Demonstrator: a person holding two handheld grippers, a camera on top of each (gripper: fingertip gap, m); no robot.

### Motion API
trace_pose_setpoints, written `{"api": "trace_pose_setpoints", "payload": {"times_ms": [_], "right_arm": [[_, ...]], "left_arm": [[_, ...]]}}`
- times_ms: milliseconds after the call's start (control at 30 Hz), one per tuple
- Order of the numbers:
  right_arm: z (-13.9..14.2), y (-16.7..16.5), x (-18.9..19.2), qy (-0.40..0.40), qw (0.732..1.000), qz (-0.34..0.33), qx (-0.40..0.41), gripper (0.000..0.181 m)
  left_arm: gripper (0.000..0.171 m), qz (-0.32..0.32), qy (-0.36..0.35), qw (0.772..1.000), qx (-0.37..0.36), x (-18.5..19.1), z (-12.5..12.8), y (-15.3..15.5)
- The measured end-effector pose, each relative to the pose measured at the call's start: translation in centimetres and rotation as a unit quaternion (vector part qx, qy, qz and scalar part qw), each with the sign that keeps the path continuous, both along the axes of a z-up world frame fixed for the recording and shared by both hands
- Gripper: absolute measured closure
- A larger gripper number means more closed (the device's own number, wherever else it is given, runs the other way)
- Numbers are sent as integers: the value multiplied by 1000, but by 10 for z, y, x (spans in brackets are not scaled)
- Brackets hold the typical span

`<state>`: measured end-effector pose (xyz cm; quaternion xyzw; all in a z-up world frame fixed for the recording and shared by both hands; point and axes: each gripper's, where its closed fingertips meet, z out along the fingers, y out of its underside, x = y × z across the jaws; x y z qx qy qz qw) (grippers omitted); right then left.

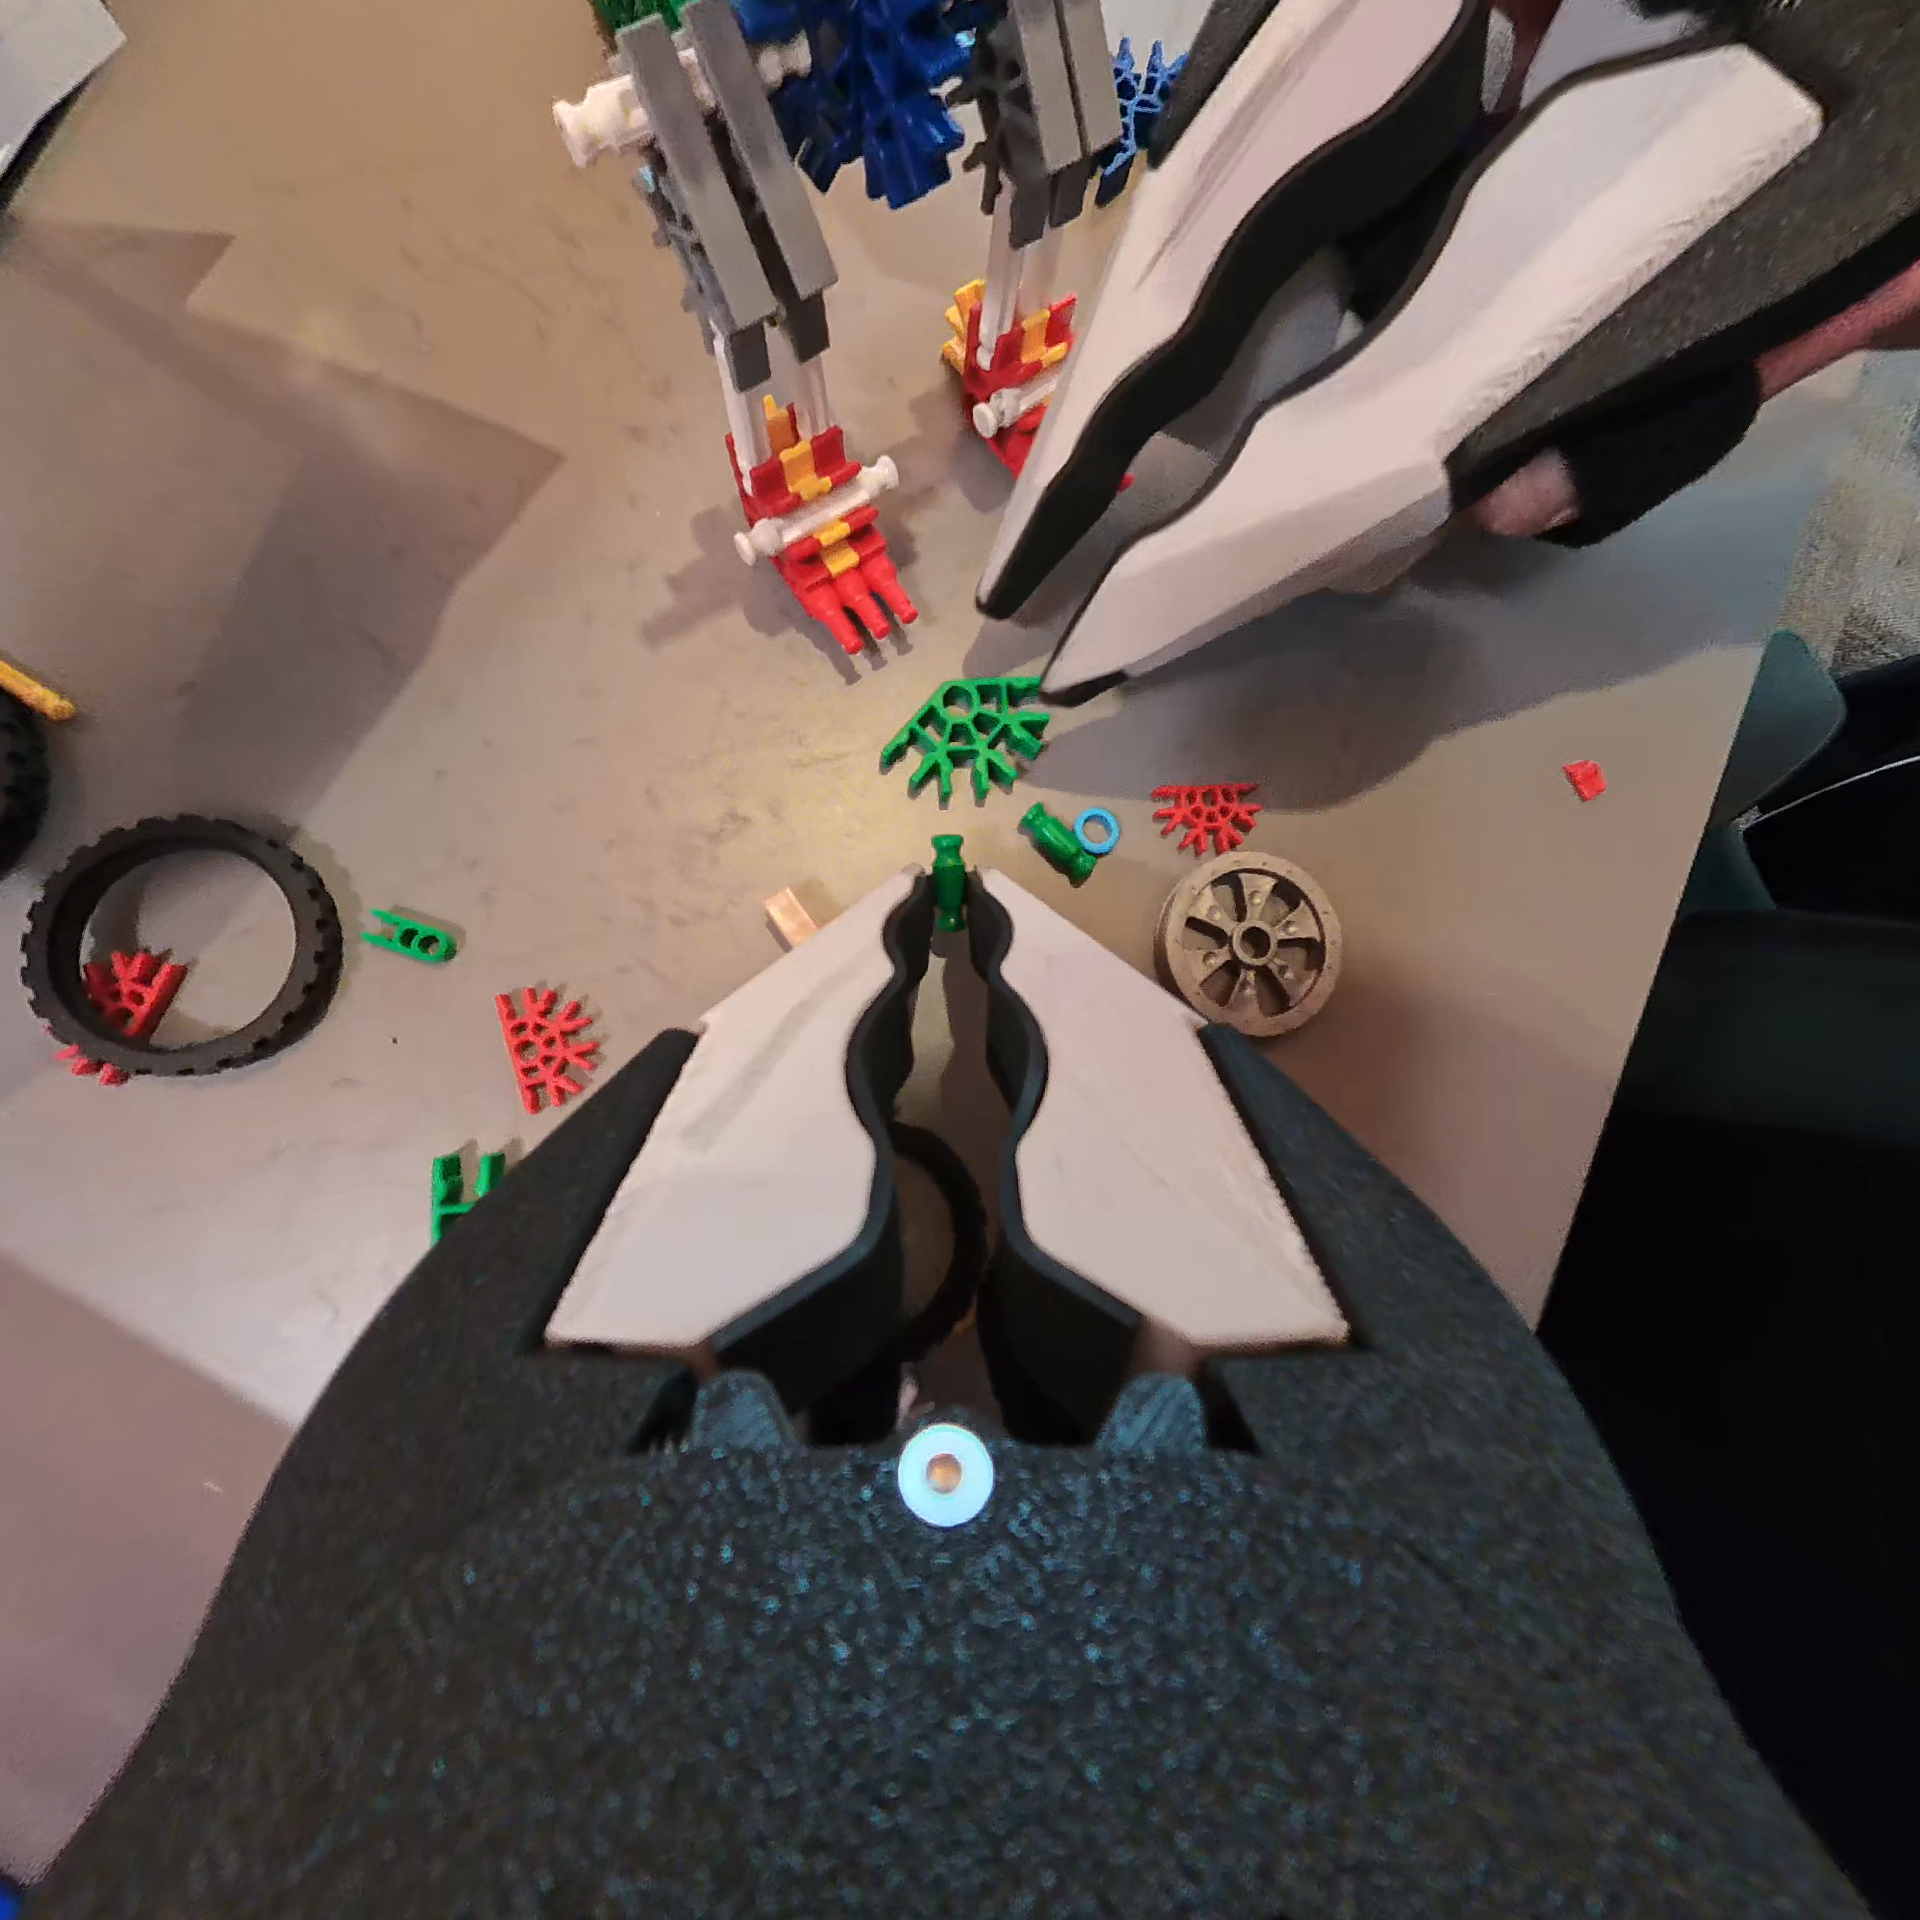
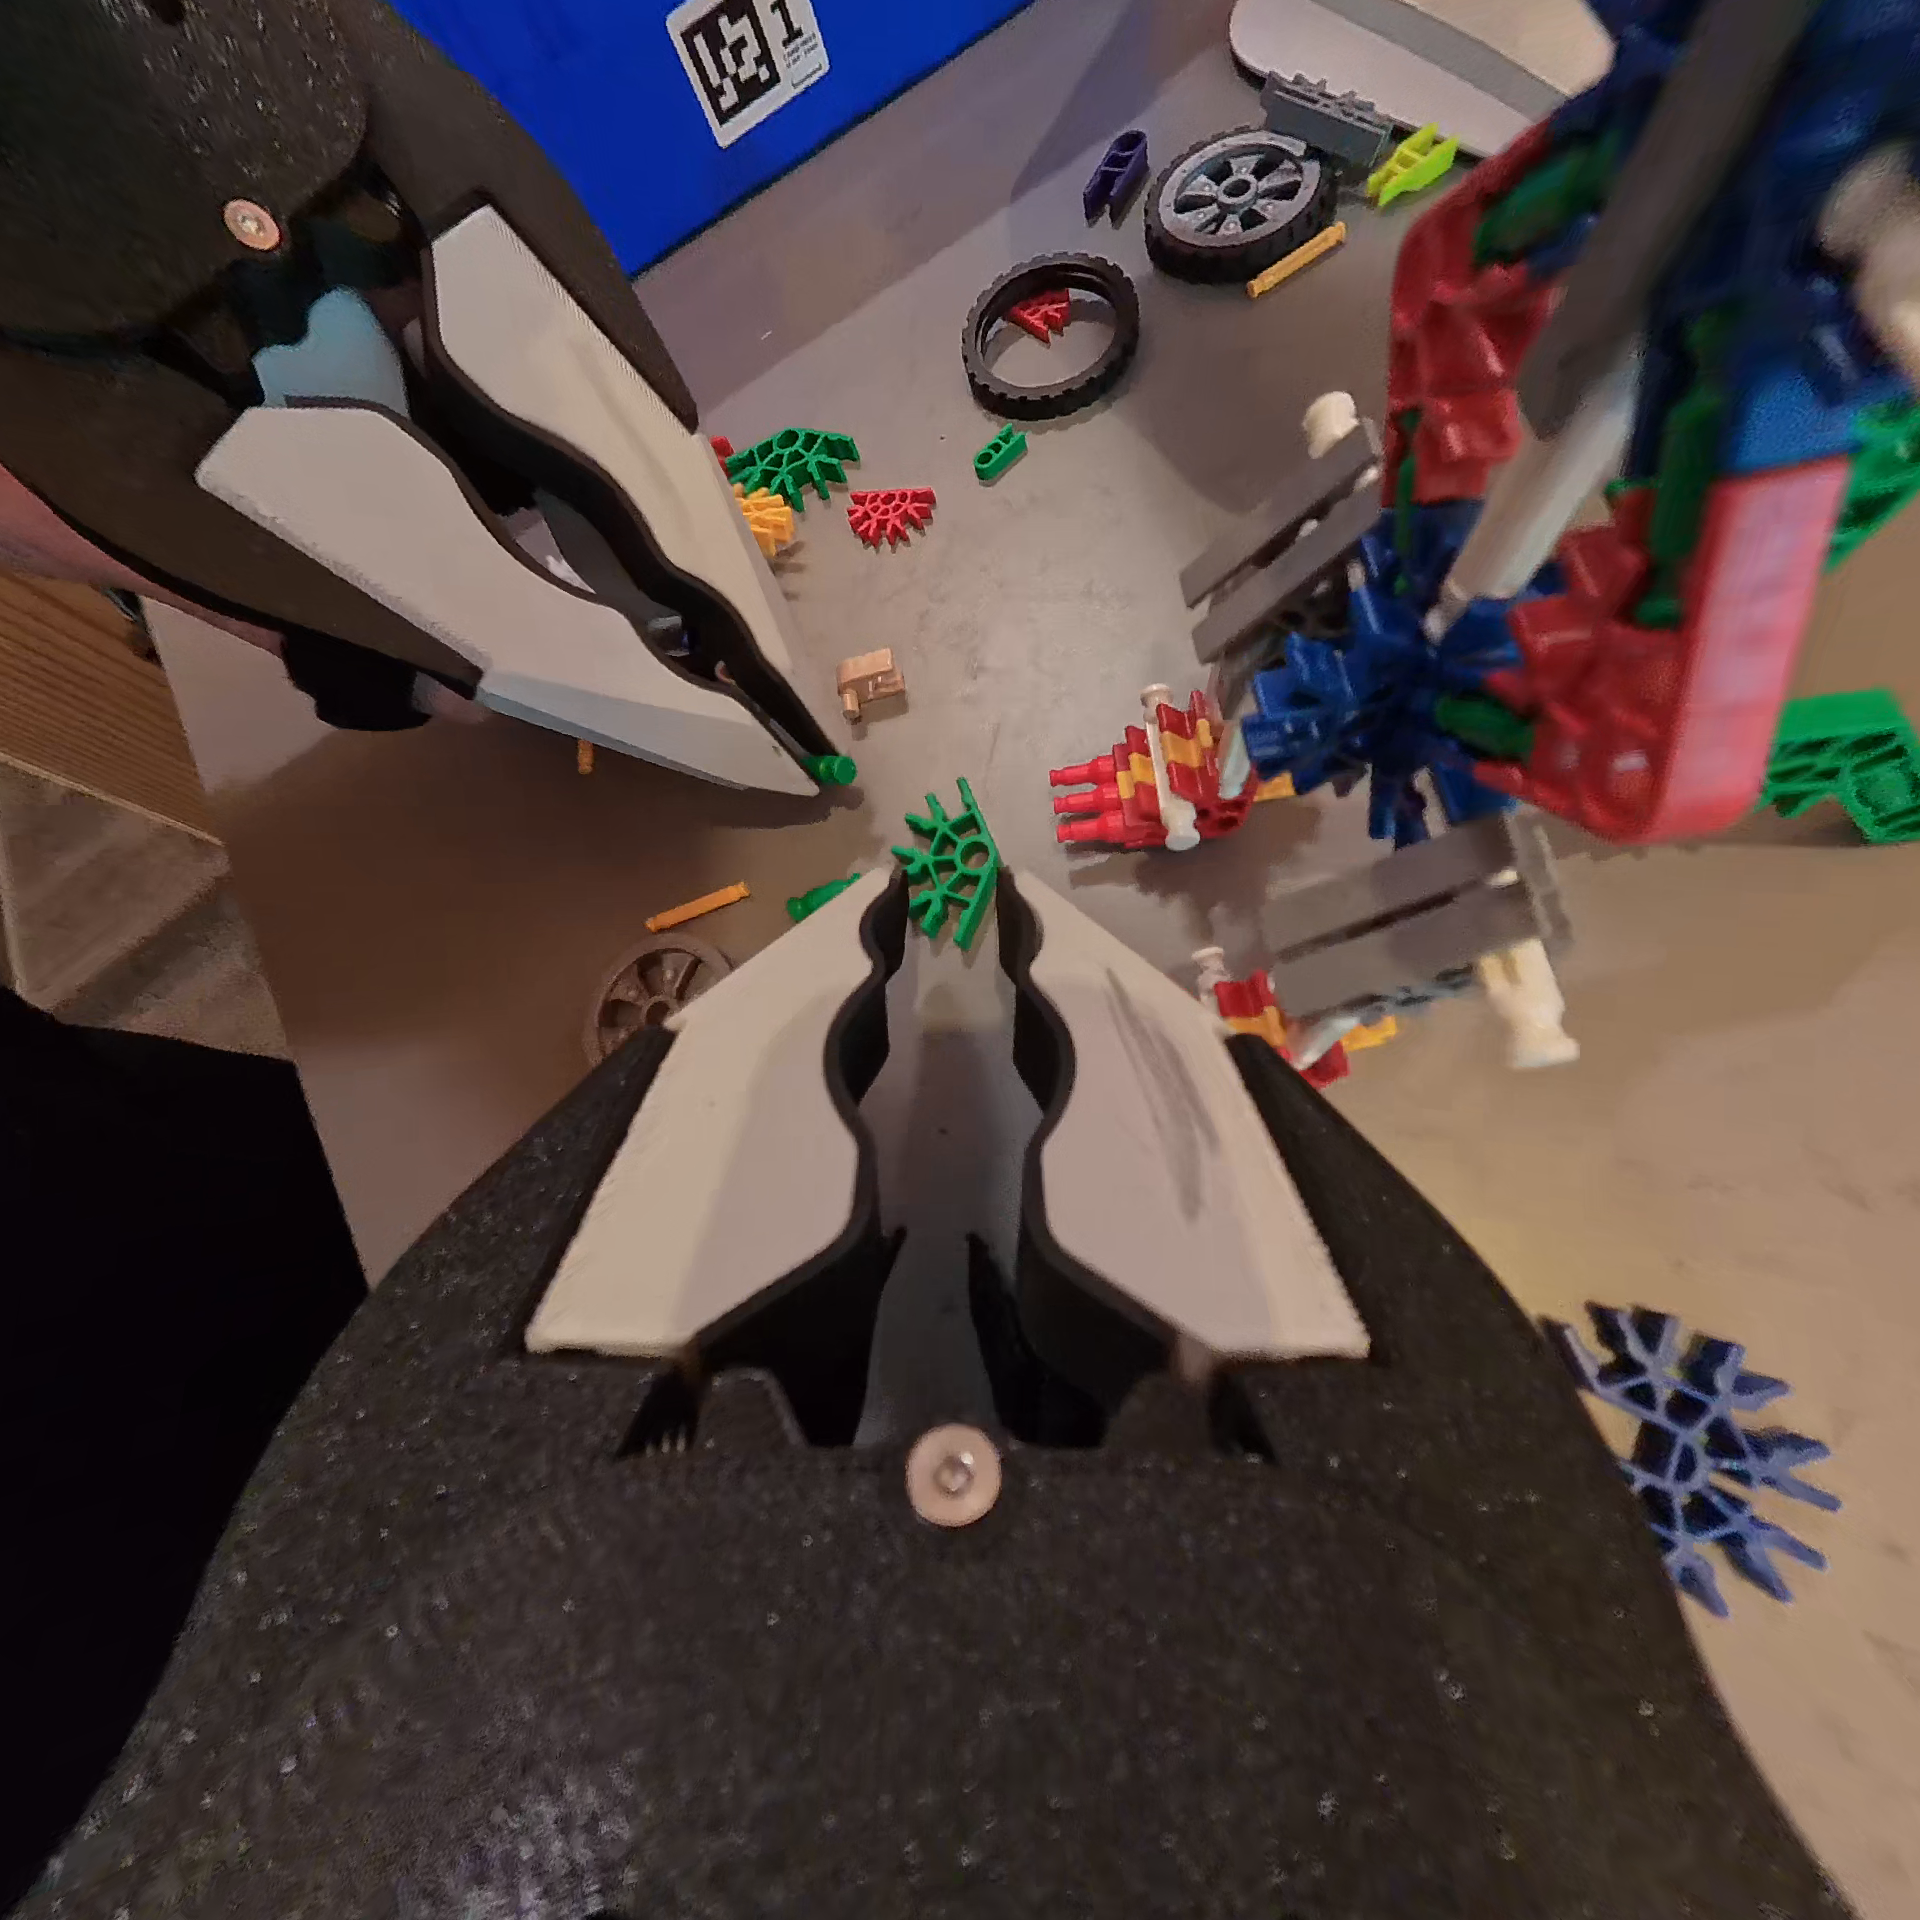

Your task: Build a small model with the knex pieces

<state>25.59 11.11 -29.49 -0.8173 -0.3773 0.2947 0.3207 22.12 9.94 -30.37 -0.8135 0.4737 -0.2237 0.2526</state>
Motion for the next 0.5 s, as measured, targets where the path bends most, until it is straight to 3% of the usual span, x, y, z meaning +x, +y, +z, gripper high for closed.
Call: {"api": "trace_pose_setpoints", "payload": {"times_ms": [367, 500], "right_arm": [[-13, -3, -8, -56, 997, 45, 23, 167], [-14, -13, -11, -61, 993, 98, 18, 169]], "left_arm": [[168, 1, 1, 1000, -2, -4, -1, 3], [168, -5, -1, 1000, -4, -4, -1, 3]]}}
